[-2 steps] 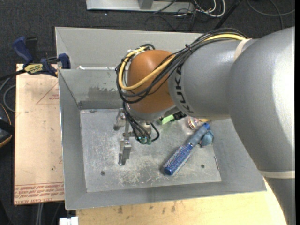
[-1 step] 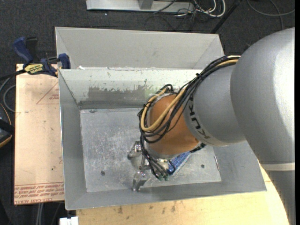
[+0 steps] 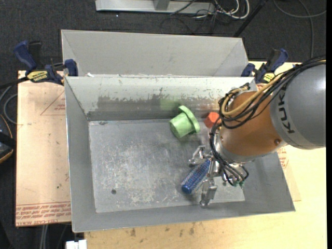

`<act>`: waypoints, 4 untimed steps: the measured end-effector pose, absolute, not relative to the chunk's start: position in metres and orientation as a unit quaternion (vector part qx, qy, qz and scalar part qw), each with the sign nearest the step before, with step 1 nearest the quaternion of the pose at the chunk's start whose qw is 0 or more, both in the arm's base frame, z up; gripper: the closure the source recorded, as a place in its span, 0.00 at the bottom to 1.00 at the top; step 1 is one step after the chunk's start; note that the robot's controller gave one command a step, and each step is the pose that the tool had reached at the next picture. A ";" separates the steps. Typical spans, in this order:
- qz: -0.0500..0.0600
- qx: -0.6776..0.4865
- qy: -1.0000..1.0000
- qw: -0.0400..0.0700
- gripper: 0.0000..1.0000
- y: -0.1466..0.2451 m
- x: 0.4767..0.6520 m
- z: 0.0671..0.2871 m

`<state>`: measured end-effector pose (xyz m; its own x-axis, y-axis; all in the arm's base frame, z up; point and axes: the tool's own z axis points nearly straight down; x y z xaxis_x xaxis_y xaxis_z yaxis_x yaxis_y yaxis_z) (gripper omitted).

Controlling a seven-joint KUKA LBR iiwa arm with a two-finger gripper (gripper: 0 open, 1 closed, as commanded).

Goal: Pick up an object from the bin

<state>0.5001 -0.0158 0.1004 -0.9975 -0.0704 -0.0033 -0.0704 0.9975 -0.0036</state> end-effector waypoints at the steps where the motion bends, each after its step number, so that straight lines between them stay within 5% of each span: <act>1: 0.001 -0.111 0.994 0.002 0.00 0.000 0.519 0.104; 2: 0.001 -0.190 0.982 0.005 0.00 -0.006 0.534 0.073; 3: 0.001 -0.189 0.982 0.002 0.00 -0.005 0.535 0.075; 4: 0.001 -0.189 0.982 0.008 1.00 -0.004 0.538 0.077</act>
Offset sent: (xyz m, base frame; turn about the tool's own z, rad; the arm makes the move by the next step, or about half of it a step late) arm 0.0179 0.0146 0.0033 -0.1535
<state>0.5381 -0.0039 0.0766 -0.9283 -0.3714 -0.0164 -0.3714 0.9285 -0.0015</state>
